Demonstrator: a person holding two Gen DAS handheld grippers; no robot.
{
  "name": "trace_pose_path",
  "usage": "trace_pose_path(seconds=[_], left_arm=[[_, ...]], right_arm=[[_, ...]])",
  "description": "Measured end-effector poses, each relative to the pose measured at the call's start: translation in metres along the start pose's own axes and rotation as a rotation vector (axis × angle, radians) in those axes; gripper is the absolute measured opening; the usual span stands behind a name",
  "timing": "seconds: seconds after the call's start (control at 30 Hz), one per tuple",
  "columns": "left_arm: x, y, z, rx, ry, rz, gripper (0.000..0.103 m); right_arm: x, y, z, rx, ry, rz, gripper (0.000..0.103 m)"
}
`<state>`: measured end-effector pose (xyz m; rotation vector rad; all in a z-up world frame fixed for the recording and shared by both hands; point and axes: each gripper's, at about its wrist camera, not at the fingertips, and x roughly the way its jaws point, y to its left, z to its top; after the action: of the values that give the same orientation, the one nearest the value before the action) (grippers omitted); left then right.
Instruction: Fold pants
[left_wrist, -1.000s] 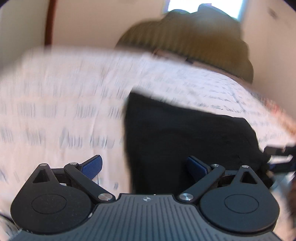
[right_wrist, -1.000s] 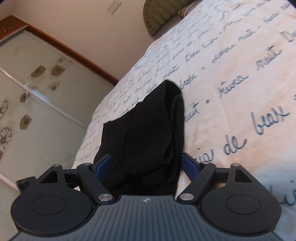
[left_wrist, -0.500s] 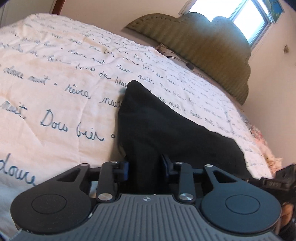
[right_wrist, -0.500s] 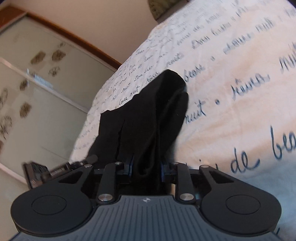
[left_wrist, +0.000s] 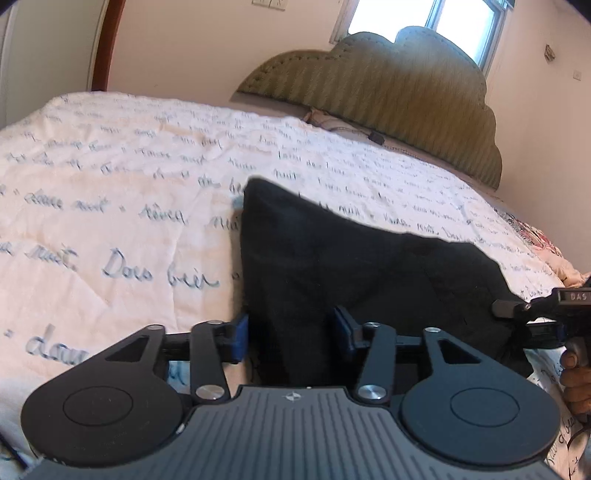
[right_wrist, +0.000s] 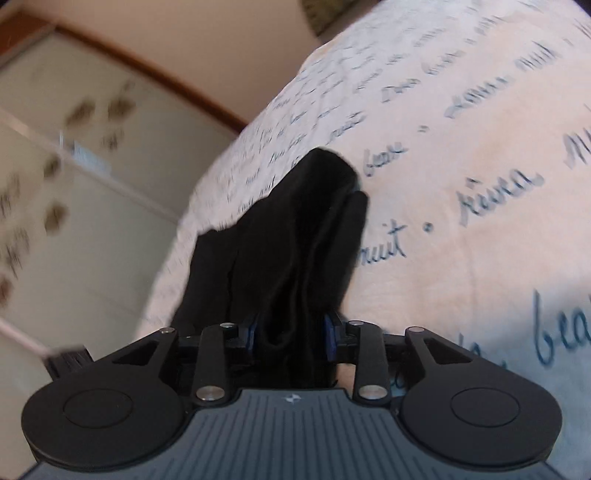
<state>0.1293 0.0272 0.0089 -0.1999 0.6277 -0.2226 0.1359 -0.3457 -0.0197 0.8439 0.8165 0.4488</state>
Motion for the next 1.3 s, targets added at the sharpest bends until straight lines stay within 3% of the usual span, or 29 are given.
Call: trace_pose_path(seconds=[0.1, 0.17, 0.23, 0.27, 0.33, 0.43, 0.5, 0.6, 0.8, 0.87, 0.97, 1.0, 1.17, 1.3], left_arm=[[-0.027, -0.011, 0.007, 0.075, -0.12, 0.045, 0.053], [-0.042, -0.02, 0.013, 0.09, -0.173, 0.004, 0.056], [-0.044, -0.034, 0.015, 0.112, -0.185, -0.049, 0.067], [-0.04, -0.043, 0.013, 0.134, -0.183, -0.058, 0.07], [-0.024, -0.062, 0.004, 0.196, -0.133, -0.049, 0.07], [0.007, -0.072, -0.018, 0.257, 0.0, -0.005, 0.068], [0.009, -0.068, -0.035, 0.28, -0.039, -0.004, 0.07], [0.01, -0.068, -0.034, 0.272, -0.03, 0.003, 0.07], [0.0, -0.063, -0.034, 0.267, -0.066, 0.009, 0.068], [-0.015, -0.062, -0.039, 0.265, -0.098, 0.043, 0.073], [-0.039, -0.059, -0.048, 0.222, -0.105, 0.109, 0.093], [-0.048, -0.055, -0.051, 0.193, -0.098, 0.119, 0.095], [-0.096, -0.029, -0.081, 0.058, -0.049, 0.17, 0.094], [-0.142, -0.012, -0.11, 0.01, -0.064, 0.216, 0.093]], right_arm=[[-0.026, 0.006, -0.004, 0.046, -0.131, -0.051, 0.047], [-0.045, 0.025, -0.007, -0.01, -0.245, -0.09, 0.048], [-0.052, 0.049, -0.01, -0.094, -0.319, -0.093, 0.051], [-0.048, 0.061, -0.01, -0.13, -0.316, -0.075, 0.062], [-0.027, 0.08, -0.012, -0.176, -0.242, -0.033, 0.074], [0.012, 0.091, -0.031, -0.207, -0.138, -0.056, 0.074], [0.028, 0.081, -0.045, -0.219, -0.124, -0.136, 0.071], [0.025, 0.06, -0.059, -0.242, -0.178, -0.069, 0.064], [0.013, 0.067, -0.059, -0.227, -0.22, -0.094, 0.063], [-0.009, 0.068, -0.07, -0.198, -0.269, -0.1, 0.065], [-0.036, 0.075, -0.093, -0.217, -0.317, -0.185, 0.071], [-0.044, 0.078, -0.102, -0.241, -0.325, -0.219, 0.072], [-0.07, 0.095, -0.145, -0.379, -0.357, -0.366, 0.073], [-0.081, 0.104, -0.167, -0.479, -0.342, -0.471, 0.073]])
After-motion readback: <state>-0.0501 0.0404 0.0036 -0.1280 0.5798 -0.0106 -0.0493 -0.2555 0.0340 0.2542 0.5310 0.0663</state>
